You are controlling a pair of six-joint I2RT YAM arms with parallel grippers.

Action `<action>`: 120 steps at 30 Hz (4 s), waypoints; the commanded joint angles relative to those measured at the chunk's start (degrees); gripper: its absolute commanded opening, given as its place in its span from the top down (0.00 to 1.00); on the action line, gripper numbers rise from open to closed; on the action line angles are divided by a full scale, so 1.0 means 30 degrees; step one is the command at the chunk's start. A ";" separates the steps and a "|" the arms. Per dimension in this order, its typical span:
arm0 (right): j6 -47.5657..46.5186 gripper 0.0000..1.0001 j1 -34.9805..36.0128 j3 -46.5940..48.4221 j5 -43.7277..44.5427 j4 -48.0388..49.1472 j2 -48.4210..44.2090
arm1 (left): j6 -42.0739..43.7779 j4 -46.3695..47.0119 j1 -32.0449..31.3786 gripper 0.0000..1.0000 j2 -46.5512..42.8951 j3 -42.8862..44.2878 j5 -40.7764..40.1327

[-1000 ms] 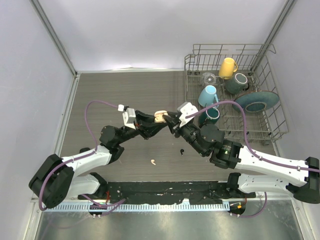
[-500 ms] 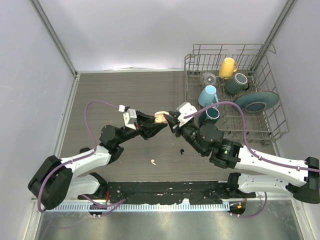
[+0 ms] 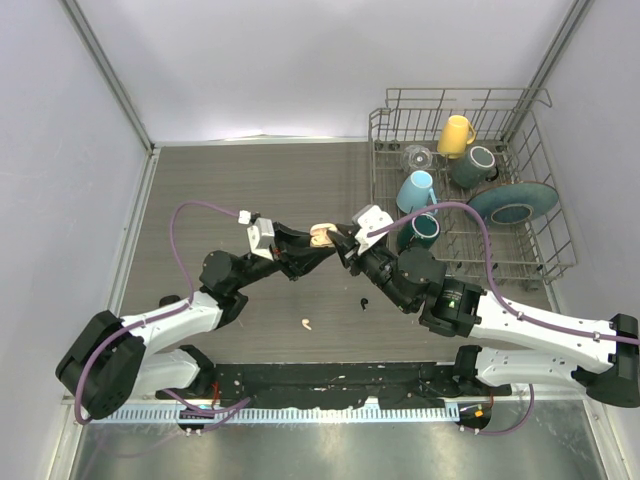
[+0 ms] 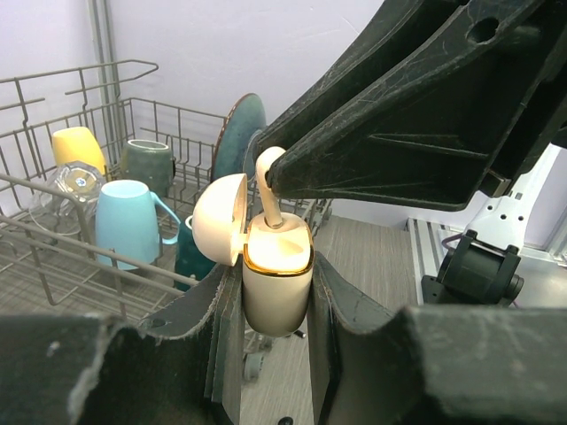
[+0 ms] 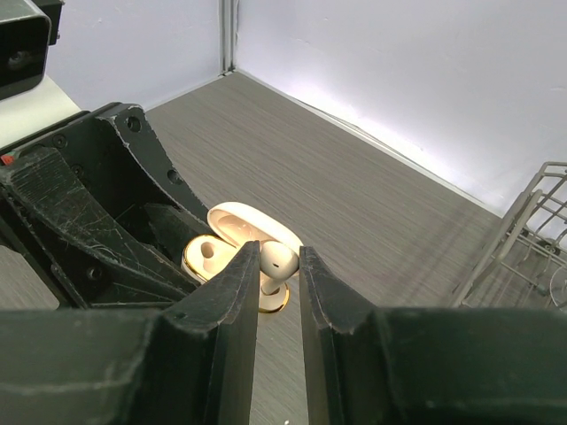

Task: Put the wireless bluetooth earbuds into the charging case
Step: Place the earbud in the charging case, then pick up the earbud from the center of the board.

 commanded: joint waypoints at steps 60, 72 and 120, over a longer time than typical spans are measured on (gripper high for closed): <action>1.5019 0.14 -0.4176 0.5492 -0.5457 -0.7236 0.0750 | 0.1078 0.2972 -0.0042 1.00 -0.0822 -0.0538 -0.1310; 1.8635 0.14 -0.7669 0.3791 -1.3165 -0.6623 0.0396 | 0.1107 0.4115 -0.0042 1.00 -0.0735 -0.0802 -0.1368; 1.9398 0.71 -0.7904 0.3174 -1.6543 -0.4950 0.2858 | 0.0903 0.4380 -0.0042 1.00 -0.0412 -0.0890 -0.1720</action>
